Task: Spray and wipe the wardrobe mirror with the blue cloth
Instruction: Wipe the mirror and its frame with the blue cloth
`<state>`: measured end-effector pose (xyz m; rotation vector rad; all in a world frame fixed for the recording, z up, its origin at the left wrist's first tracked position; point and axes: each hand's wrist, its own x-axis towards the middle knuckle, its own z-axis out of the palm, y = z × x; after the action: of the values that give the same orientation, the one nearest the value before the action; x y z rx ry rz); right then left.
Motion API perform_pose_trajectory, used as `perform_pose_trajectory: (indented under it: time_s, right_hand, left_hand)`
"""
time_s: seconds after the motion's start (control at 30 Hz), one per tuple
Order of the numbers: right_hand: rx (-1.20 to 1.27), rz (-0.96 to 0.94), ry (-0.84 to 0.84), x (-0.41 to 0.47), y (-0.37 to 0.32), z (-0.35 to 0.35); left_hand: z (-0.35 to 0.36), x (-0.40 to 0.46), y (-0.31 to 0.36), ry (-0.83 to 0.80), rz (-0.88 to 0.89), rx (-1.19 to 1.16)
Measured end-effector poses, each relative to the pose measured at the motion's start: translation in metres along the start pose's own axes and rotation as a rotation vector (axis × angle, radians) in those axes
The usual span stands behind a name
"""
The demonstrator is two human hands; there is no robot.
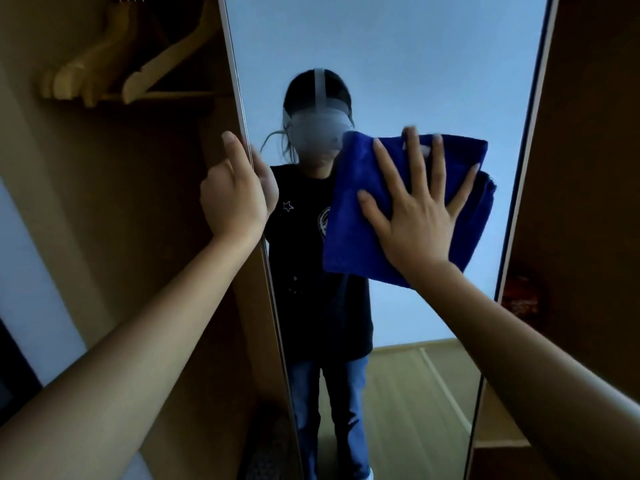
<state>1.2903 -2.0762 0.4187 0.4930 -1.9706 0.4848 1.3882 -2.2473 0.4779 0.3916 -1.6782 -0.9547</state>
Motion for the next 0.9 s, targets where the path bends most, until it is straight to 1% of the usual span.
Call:
perform_pose_trajectory:
  time_s: [0.07,0.23,0.3,0.4,0.53,0.63,0.73,0.83,0.9]
  right_hand:
    - [0.012,-0.016,0.003,-0.014,-0.021,0.009]
    - [-0.052,-0.302,-0.102,-0.096,-0.054,0.053]
    - [-0.069,-0.345,-0.125,-0.122,-0.049,0.064]
    - [-0.081,-0.316,-0.096,-0.141,-0.02,0.07]
    - [-0.121,-0.258,-0.081,-0.155,0.037,0.071]
    - [-0.155,-0.235,-0.11,-0.162,0.085,0.068]
    - [-0.191,-0.242,-0.144,-0.161,0.122,0.061]
    - [-0.18,-0.229,-0.143,-0.145,0.131,0.052]
    - [-0.145,-0.196,-0.095,-0.121,0.126,0.042]
  left_hand:
    - [0.001,0.0,-0.001,0.017,0.016,0.005]
    - [0.003,-0.007,-0.005,0.007,0.018,-0.055]
    - [0.006,-0.011,-0.011,0.016,0.025,-0.119]
    - [0.014,-0.014,-0.017,0.086,0.031,-0.203]
    - [0.025,-0.012,-0.025,0.158,0.058,-0.205]
    - [0.033,-0.012,-0.033,0.195,0.131,-0.144]
    - [0.037,-0.018,-0.037,0.186,0.18,-0.013]
    - [0.039,-0.02,-0.038,0.188,0.204,0.024]
    - [0.04,-0.02,-0.038,0.213,0.205,0.046]
